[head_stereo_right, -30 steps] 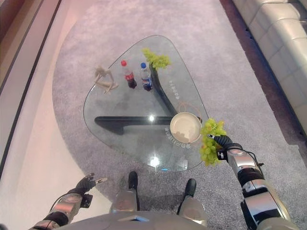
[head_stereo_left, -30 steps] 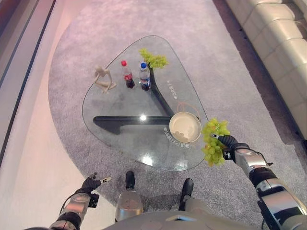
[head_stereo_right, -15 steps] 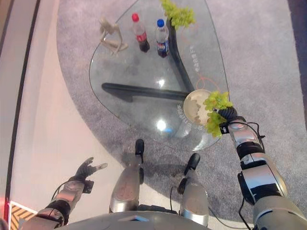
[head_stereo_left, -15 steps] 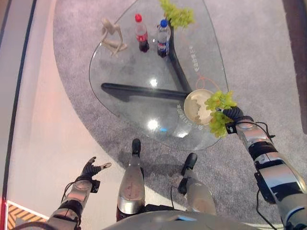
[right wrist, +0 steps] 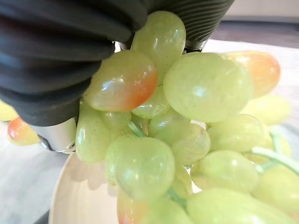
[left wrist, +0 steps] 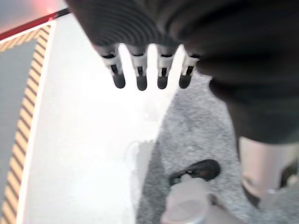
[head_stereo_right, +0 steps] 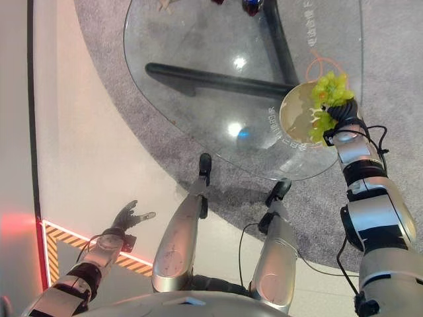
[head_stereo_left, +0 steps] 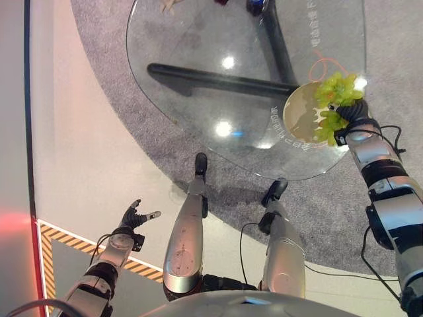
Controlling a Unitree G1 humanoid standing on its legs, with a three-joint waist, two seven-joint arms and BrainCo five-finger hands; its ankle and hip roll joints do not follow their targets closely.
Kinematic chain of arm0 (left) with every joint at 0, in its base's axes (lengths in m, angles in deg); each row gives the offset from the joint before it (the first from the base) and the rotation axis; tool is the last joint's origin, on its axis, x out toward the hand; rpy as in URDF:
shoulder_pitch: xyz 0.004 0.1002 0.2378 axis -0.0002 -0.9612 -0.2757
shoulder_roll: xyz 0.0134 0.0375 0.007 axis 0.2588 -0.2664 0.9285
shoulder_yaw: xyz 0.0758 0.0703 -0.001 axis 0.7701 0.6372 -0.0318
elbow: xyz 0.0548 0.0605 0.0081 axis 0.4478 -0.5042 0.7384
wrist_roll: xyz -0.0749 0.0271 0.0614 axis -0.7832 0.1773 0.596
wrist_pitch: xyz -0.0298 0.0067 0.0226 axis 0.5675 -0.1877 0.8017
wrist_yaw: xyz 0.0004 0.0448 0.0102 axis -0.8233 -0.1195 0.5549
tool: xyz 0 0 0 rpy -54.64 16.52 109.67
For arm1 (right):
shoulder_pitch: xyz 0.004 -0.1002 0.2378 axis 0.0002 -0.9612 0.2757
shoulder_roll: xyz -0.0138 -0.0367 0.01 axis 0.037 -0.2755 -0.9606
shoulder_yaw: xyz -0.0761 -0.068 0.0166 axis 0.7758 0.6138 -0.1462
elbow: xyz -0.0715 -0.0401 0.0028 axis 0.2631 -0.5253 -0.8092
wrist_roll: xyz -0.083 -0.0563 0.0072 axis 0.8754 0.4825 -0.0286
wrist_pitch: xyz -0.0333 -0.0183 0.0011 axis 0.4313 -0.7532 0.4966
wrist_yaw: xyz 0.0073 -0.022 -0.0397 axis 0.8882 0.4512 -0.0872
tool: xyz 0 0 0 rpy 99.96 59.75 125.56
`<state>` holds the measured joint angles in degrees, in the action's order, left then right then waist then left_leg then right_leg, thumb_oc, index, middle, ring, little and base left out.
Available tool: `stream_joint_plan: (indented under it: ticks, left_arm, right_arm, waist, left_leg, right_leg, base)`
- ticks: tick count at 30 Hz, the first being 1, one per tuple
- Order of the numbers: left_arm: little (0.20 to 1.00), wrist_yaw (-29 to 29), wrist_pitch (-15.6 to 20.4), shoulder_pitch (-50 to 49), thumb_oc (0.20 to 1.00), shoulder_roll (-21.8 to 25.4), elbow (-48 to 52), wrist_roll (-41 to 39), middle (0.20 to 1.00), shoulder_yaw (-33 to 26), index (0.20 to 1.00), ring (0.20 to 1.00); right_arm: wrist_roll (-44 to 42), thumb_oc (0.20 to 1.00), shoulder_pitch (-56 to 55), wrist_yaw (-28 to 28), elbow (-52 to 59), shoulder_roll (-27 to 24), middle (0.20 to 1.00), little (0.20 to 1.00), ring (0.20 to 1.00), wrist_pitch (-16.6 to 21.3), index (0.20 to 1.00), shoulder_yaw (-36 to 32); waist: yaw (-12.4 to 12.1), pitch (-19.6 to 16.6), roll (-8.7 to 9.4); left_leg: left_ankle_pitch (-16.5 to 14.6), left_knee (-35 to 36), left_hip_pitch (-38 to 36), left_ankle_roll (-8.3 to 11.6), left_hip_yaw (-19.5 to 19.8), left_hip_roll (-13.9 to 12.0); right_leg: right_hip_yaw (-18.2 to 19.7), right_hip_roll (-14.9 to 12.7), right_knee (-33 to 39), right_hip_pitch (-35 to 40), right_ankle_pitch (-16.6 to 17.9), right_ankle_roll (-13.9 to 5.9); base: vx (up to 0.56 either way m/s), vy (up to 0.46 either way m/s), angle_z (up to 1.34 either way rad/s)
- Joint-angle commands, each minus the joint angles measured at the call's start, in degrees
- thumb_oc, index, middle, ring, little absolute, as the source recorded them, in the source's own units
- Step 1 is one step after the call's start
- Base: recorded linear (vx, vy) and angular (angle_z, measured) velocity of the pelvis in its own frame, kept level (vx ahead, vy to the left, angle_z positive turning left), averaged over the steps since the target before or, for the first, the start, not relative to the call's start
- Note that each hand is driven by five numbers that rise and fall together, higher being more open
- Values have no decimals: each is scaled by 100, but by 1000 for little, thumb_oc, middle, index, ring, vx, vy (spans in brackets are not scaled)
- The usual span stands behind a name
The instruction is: Pick up fruits into the plate
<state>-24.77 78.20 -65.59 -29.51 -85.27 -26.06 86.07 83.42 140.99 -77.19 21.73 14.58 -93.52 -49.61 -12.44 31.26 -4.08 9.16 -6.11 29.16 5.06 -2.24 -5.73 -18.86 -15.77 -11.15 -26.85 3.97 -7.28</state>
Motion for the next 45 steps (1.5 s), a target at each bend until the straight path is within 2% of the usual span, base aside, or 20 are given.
stream_joint_plan:
  ticks: [1, 3, 6, 9, 10, 11, 12, 16, 20, 22, 23, 24, 27, 28, 30, 33, 35, 40, 42, 45]
  left_arm:
    - [1000, 102, 89, -442, 1000, 55, 145, -136, 1000, 232, 1000, 1000]
    - [1000, 131, 78, -494, 1000, 77, 204, -199, 1000, 286, 1000, 1000]
    - [1000, 129, 68, -498, 1000, 86, 246, -236, 1000, 340, 1000, 1000]
    - [1000, 113, -26, -496, 1000, 125, 286, -275, 1000, 392, 1000, 1000]
    - [1000, 92, -69, -505, 1000, 130, 302, -256, 1000, 397, 1000, 1000]
    - [1000, 65, -82, -507, 1000, 137, 298, -249, 1000, 403, 1000, 1000]
    - [1000, 12, -94, -564, 1000, 147, 324, -244, 1000, 410, 1000, 1000]
    - [1000, -169, -160, -637, 1000, 155, 397, -244, 1000, 427, 1000, 1000]
    - [1000, -440, -267, -715, 1000, 179, 375, -223, 1000, 492, 1000, 1000]
    - [1000, -452, -324, -711, 1000, 203, 355, -256, 1000, 470, 1000, 1000]
    - [1000, -436, -326, -691, 1000, 190, 237, -242, 1000, 409, 1000, 1000]
    - [1000, -425, -312, -651, 1000, 187, 196, -253, 1000, 373, 1000, 1000]
    - [1000, -317, -347, -617, 1000, 157, -7, -174, 1000, 238, 1000, 1000]
    - [1000, -311, -349, -617, 1000, 158, -15, -172, 1000, 234, 1000, 1000]
    - [1000, -199, -380, -592, 1000, 133, -187, -45, 1000, 80, 1000, 1000]
    - [1000, -82, -444, -529, 1000, 137, -303, 66, 1000, -37, 1000, 1000]
    - [1000, -12, -467, -403, 1000, 137, -525, 224, 1000, -202, 1000, 1000]
    - [1000, -11, -338, -416, 1000, 25, -813, 574, 1000, -242, 1000, 1000]
    - [1000, -19, -281, -465, 1000, -53, -814, 661, 1000, -314, 1000, 1000]
    - [1000, -31, -282, -450, 1000, -96, -881, 661, 1000, -306, 1000, 1000]
  right_arm:
    - [333, 200, 297, -439, 270, -670, 200, 200, 200, 113, 200, 394]
    - [379, 200, 368, -499, 239, -711, 200, 200, 200, -5, 200, 482]
    - [612, 200, 494, -478, 66, -731, 200, 200, 200, -77, 200, 579]
    - [527, 200, 633, -253, -224, -760, 200, 200, 200, -688, 200, 656]
    - [595, 429, 673, -225, -555, -756, 429, 429, 429, -950, 429, 666]
    - [591, 1000, 693, -173, -714, -760, 1000, 1000, 1000, -1112, 1000, 670]
    - [558, 1000, 661, -80, -1002, -775, 1000, 1000, 1000, -1366, 1000, 615]
    - [626, 1000, 570, -106, -1266, -815, 1000, 1000, 1000, -1668, 1000, 512]
    - [792, 1000, 417, -147, -1371, -884, 1000, 1000, 1000, -1597, 1000, 431]
    - [779, 1000, 355, -327, -1349, -908, 1000, 1000, 1000, -1315, 1000, 381]
    - [831, 1000, 245, -730, -1190, -920, 1000, 1000, 1000, -659, 1000, 294]
    - [887, 1000, 245, -809, -1101, -923, 1000, 1000, 1000, -490, 1000, 258]
    - [1129, 1000, -98, -1240, -434, -858, 1000, 1000, 1000, 356, 1000, 144]
    - [1116, 1000, -122, -1246, -408, -857, 1000, 1000, 1000, 381, 1000, 136]
    - [1194, 1000, -784, -1383, 289, -695, 1000, 1000, 1000, 934, 1000, -32]
    - [1141, 1000, -1336, -1329, 651, -477, 1000, 1000, 1000, 1387, 1000, -153]
    - [1139, 1000, -2099, -1073, 942, -82, 1000, 1000, 1000, 1880, 1000, -314]
    - [909, 1000, -3281, -556, 965, 538, 1000, 1000, 1000, 2236, 1000, -524]
    - [871, 1000, -3965, -236, 949, 916, 1000, 1000, 1000, 2259, 1000, -543]
    - [863, 1000, -4326, -58, 831, 1187, 1000, 1000, 1000, 2284, 1000, -512]
  waist:
    - [9, -147, -282]
    - [20, -147, -293]
    - [3, -147, -339]
    - [-9, -147, -381]
    - [-28, -147, -394]
    - [-39, -147, -400]
    - [-62, -147, -425]
    - [-88, -147, -473]
    - [-73, -147, -499]
    - [-48, -147, -485]
    - [0, -147, -458]
    - [16, -147, -456]
    - [141, -147, -341]
    - [143, -147, -335]
    - [297, -147, -173]
    - [419, -147, -29]
    - [577, -148, 169]
    - [765, -682, 391]
    - [915, -1066, 498]
    - [1014, -1284, 548]
  left_leg:
    - [-586, -530, 379, -269, -1, 594]
    - [-768, -625, 384, -231, -24, 609]
    - [-775, -681, 493, -235, -53, 606]
    - [-775, -726, 596, -233, -78, 594]
    - [-775, -732, 632, -239, -86, 580]
    - [-776, -729, 633, -241, -88, 579]
    - [-773, -698, 619, -255, -90, 569]
    - [-742, -599, 525, -249, -108, 555]
    - [-760, -522, 318, -260, -109, 546]
    - [-764, -461, 179, -267, -130, 536]
    - [-768, -398, 5, -262, -156, 517]
    - [-618, -374, 92, -301, -187, 502]
    - [-660, -292, -222, -279, -258, 454]
    - [-661, -285, -239, -278, -261, 452]
    - [-721, -211, -609, -265, -321, 393]
    - [-752, -92, -996, -251, -378, 319]
    - [-790, 41, -1530, -202, -463, 196]
    - [-784, 388, -2112, -140, -506, 28]
    - [-741, 562, -2422, -121, -606, -60]
    - [-725, 629, -2592, -102, -687, -117]
  right_leg:
    - [-147, 281, -1036, -438, -640, 219]
    - [-70, 231, -1149, -483, -811, 151]
    - [-83, 190, -1230, -605, -827, 153]
    - [-69, 169, -1284, -740, -818, 153]
    - [-63, 167, -1290, -771, -819, 159]
    - [-69, 171, -1288, -768, -824, 164]
    - [-84, 175, -1285, -770, -822, 167]
    - [-132, 155, -1221, -694, -789, 153]
    - [-133, 162, -1171, -544, -762, 134]
    - [-134, 177, -1122, -434, -749, 118]
    - [-127, 193, -1066, -293, -731, 101]
    - [-197, 208, -978, -347, -559, 161]
    - [-152, 247, -868, -72, -552, 121]
    - [-151, 250, -860, -57, -552, 120]
    - [-95, 304, -762, 268, -576, 95]
    - [-27, 386, -565, 650, -576, 80]
    - [16, 452, -298, 1217, -570, 57]
    - [21, 497, 150, 1839, -502, -1]
    - [83, 507, 332, 2156, -478, -32]
    - [130, 517, 412, 2323, -464, -50]
  base:
    - [18, 16, 12]
    - [90, -1, 10]
    - [37, 12, 4]
    - [0, 0, 0]
    - [0, 0, 0]
    - [0, 0, 0]
    - [0, 0, 0]
    - [0, 0, 0]
    - [0, 0, 0]
    - [-3, 26, 1]
    - [-76, 78, 1]
    - [-83, 91, 0]
    - [-41, 34, 0]
    - [-43, 38, -3]
    - [-47, 29, -3]
    - [-12, -15, -6]
    - [-1, -39, -4]
    - [61, -15, -16]
    - [118, 25, -20]
    - [38, 8, -14]
